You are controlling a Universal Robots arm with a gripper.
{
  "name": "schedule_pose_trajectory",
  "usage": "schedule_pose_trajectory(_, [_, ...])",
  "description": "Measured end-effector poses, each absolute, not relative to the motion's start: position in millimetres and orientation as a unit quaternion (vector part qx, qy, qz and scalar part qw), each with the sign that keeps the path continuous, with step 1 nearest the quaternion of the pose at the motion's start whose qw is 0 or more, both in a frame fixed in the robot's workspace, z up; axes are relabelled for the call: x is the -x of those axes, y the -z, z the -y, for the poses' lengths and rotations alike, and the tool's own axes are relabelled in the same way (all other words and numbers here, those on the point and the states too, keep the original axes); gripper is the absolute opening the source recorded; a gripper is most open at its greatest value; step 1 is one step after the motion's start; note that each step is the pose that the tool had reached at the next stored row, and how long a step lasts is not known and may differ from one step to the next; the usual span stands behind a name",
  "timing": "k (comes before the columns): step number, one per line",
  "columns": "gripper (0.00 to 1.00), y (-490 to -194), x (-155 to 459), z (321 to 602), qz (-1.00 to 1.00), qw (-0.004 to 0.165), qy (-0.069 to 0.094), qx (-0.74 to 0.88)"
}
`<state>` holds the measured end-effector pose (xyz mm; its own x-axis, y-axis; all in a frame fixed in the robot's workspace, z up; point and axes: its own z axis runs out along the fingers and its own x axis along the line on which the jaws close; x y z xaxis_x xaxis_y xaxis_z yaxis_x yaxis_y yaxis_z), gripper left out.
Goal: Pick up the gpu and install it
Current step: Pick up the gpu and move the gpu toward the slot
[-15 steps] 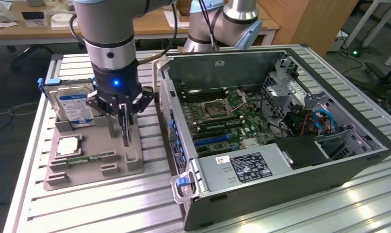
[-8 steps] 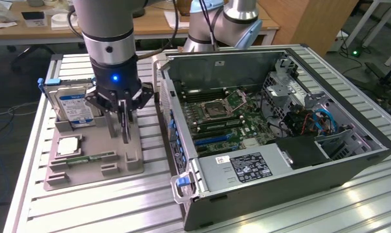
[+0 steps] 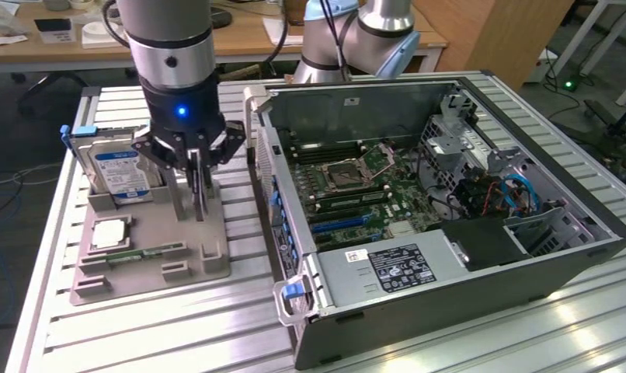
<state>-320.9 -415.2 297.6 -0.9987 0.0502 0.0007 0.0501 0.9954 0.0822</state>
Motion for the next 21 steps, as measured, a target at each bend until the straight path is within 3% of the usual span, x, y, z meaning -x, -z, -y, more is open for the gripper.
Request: schedule_pose_trajectory(21, [0.27, -343, 321, 415, -0.998, 0.001, -0.049, -0.025])
